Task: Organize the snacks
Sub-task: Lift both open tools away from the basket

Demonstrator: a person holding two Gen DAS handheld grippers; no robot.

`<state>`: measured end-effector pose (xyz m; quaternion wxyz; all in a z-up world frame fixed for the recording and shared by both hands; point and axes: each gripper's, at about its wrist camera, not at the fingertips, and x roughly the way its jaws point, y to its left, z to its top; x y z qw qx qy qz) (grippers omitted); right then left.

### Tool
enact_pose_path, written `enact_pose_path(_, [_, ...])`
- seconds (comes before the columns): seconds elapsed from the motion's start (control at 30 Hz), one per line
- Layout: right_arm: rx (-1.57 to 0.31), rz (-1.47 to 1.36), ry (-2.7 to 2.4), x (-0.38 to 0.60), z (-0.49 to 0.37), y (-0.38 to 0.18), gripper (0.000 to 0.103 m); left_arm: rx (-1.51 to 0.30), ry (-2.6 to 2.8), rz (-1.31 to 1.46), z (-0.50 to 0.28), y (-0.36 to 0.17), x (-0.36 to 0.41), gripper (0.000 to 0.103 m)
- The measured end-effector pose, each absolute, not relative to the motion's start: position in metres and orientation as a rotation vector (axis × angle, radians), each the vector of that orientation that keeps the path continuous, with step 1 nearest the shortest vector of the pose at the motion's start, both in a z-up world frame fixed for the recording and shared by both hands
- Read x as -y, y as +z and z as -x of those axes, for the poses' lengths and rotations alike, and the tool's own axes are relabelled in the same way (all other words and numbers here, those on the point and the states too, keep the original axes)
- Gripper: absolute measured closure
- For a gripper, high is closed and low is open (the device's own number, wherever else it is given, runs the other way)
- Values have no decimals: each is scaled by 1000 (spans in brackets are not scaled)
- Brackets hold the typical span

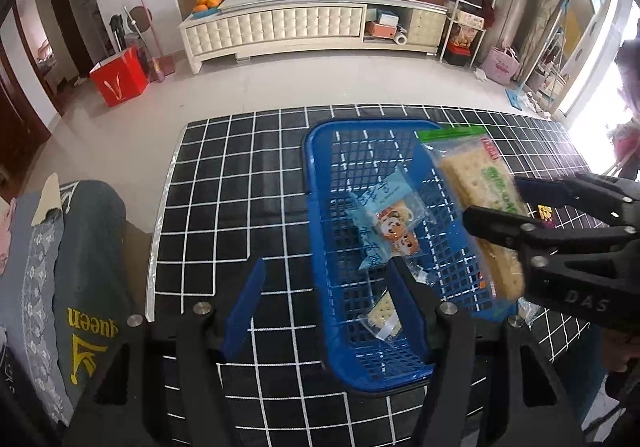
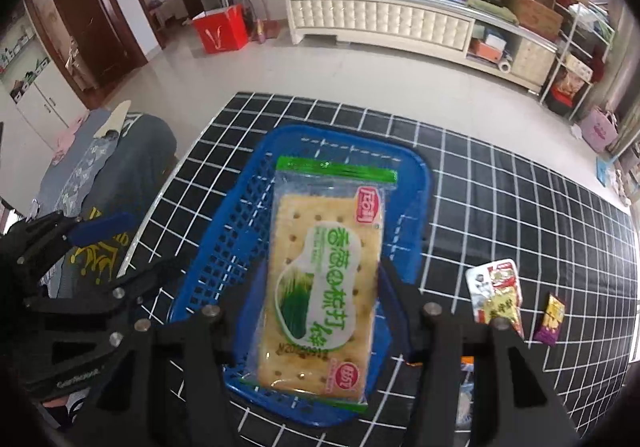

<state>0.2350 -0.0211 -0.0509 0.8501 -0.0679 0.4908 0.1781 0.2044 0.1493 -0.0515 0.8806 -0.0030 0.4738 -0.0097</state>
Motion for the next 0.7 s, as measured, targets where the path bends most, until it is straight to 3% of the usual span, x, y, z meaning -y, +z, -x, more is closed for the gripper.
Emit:
enact_pose_path(0.37, [-1092,202,412,5,-234,-83,41,-1022,5,69,-202,-73,-170,42])
enact_pose_path(0.53, [-1038,323,410,1,-224,-83,21,-1023,1,41,-193,-72,-162,42])
enact_pose_path(0.7, [-1024,314,421,10,-212,-67,19,-1013,-1,20,-185,-64,-151,42])
